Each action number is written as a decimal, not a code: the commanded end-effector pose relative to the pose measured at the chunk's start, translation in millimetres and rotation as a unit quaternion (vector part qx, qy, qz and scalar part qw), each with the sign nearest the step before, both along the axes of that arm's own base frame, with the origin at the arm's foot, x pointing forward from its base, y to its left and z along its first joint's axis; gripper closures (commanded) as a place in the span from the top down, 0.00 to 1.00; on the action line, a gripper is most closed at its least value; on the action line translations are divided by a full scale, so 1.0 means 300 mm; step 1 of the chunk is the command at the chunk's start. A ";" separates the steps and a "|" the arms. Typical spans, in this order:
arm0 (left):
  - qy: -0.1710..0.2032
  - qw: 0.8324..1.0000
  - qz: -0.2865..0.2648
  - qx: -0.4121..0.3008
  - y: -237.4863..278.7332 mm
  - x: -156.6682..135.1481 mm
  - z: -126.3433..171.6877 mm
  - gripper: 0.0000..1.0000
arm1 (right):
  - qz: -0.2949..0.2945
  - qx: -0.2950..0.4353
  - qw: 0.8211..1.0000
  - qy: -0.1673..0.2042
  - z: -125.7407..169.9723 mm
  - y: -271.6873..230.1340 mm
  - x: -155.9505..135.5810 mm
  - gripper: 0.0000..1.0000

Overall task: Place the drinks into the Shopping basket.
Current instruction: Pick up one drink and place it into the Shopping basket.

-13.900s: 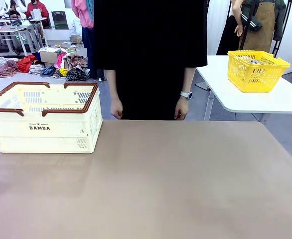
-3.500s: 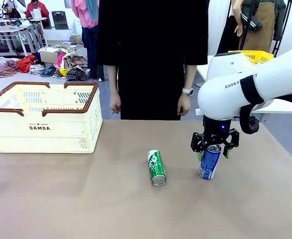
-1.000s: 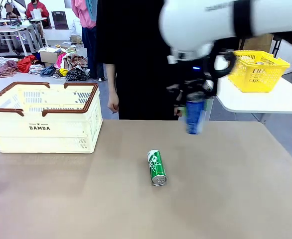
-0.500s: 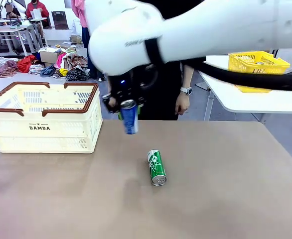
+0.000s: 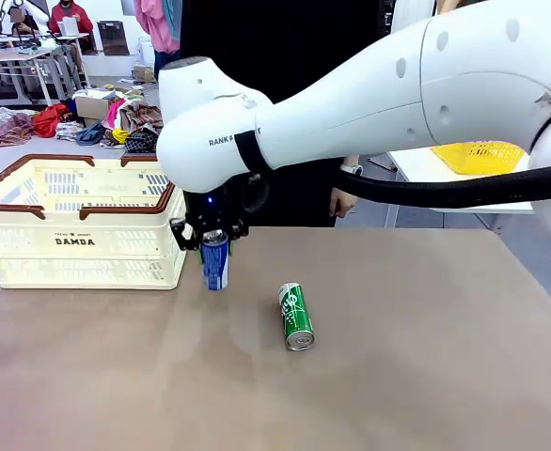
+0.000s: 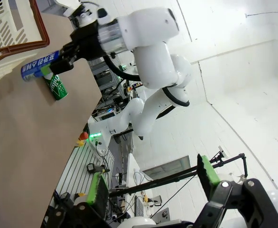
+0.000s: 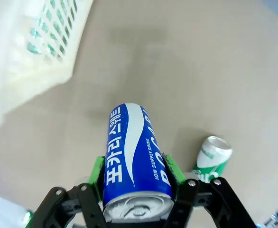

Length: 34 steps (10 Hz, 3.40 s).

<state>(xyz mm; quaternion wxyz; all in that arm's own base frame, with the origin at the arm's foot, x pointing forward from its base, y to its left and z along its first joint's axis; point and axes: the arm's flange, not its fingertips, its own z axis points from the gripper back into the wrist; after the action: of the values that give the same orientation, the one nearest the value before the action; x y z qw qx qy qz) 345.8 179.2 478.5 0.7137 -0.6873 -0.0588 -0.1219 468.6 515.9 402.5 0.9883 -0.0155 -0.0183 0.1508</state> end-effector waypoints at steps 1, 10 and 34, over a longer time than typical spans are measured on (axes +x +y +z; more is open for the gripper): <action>0.003 1.000 0.004 -0.005 0.002 -0.002 0.010 1.00 | 0.000 0.011 0.999 0.030 -0.035 -0.052 -0.039 0.00; 0.003 1.000 0.004 -0.005 0.002 -0.002 0.010 1.00 | -0.010 -0.042 0.998 0.036 -0.096 -0.067 -0.034 1.00; 0.003 1.000 0.004 -0.005 0.002 -0.002 0.010 1.00 | -0.184 0.514 0.838 0.002 0.452 -1.983 -0.820 1.00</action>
<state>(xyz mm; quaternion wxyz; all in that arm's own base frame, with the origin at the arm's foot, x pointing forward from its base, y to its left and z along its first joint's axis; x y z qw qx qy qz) 346.1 179.2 477.9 0.7141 -0.6870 -0.0593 -0.1209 222.7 -80.5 536.0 0.8669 0.4863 -0.0822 -0.0728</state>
